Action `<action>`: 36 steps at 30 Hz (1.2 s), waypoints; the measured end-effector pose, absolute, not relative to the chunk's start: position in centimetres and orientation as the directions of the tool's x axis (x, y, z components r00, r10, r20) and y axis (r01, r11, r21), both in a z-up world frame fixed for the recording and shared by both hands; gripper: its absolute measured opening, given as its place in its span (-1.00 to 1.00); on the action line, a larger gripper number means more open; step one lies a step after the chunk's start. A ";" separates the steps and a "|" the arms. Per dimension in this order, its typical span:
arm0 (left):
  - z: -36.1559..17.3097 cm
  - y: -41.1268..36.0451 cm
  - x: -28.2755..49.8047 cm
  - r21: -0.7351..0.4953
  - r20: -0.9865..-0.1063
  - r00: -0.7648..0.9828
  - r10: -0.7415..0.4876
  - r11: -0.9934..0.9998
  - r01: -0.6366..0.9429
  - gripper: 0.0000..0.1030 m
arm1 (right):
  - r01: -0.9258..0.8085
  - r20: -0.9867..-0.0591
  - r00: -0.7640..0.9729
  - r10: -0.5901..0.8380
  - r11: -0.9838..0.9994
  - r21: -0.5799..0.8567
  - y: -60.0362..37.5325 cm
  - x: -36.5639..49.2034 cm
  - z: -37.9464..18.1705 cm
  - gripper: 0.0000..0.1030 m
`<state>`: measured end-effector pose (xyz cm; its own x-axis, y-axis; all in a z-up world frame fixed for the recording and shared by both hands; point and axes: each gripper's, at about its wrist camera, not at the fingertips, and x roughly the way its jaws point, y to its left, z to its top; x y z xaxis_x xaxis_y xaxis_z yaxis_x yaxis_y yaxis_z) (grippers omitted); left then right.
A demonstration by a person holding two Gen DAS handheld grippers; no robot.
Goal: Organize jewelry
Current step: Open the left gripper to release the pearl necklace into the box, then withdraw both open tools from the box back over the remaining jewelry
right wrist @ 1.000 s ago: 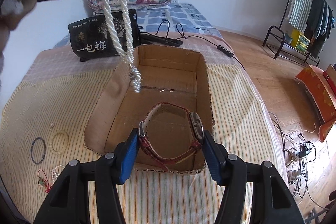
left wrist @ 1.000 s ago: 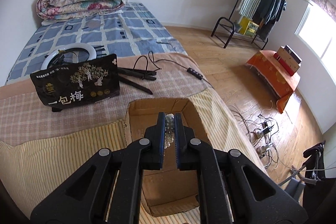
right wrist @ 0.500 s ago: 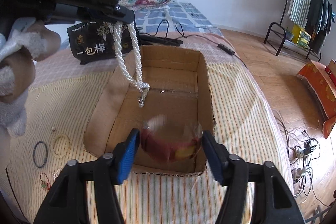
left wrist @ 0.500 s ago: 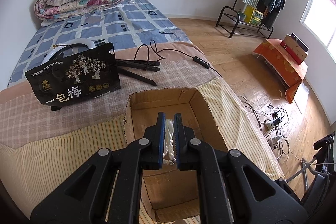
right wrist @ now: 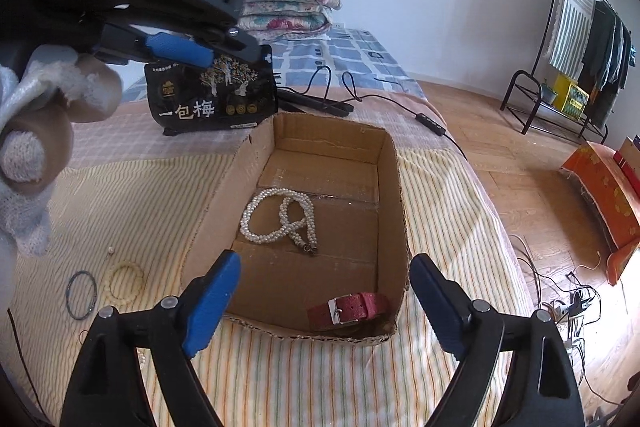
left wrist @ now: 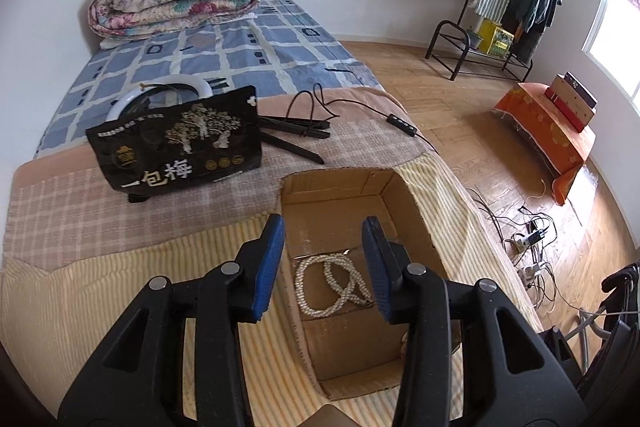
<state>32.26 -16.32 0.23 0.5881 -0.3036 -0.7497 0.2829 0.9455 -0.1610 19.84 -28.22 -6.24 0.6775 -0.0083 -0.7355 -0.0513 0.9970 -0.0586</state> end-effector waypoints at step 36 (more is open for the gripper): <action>-9.1 7.0 16.1 -0.137 -0.854 0.493 -0.163 0.987 0.088 0.01 | -0.284 -0.718 0.670 0.188 0.959 -0.014 -22.3 12.5 -7.1 0.85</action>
